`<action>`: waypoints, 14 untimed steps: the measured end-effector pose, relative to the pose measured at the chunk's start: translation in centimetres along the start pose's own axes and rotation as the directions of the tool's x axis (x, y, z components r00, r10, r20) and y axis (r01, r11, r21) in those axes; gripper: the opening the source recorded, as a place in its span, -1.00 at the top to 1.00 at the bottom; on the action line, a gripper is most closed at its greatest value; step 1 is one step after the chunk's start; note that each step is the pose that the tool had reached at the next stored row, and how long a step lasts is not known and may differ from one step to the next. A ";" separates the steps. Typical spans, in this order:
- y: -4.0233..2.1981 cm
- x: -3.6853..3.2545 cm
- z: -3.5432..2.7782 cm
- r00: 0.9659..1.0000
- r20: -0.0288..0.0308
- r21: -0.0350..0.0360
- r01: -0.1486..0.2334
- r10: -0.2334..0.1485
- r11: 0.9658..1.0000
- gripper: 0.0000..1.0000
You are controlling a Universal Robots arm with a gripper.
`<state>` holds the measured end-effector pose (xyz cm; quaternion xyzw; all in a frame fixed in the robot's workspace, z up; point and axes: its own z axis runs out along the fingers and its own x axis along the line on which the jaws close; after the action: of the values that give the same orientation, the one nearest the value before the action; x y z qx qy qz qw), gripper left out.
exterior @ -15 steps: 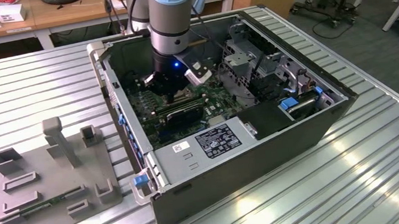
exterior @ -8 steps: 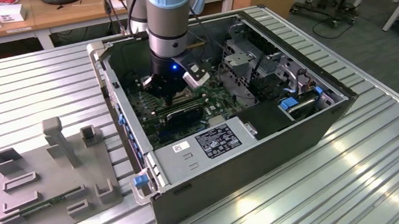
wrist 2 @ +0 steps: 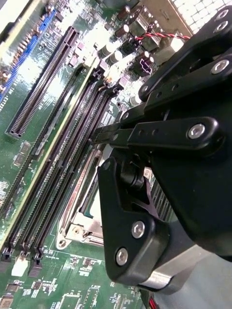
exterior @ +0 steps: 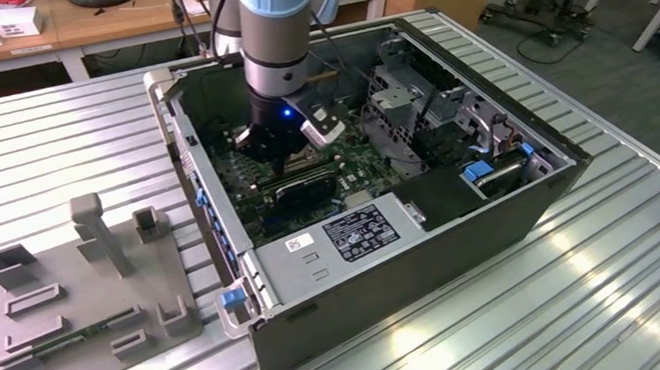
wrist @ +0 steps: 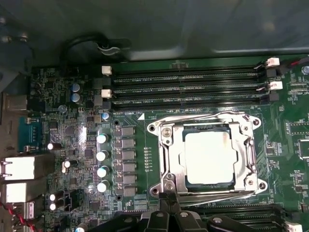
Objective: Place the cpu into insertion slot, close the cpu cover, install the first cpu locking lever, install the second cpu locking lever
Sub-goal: 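Install the second cpu locking lever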
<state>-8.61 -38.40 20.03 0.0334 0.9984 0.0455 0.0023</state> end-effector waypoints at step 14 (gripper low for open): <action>0.20 0.82 0.24 1.000 0.019 -0.001 0.002 -0.002 1.000 0.79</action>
<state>-9.42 -38.12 19.80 0.0330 0.9983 0.0458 0.0118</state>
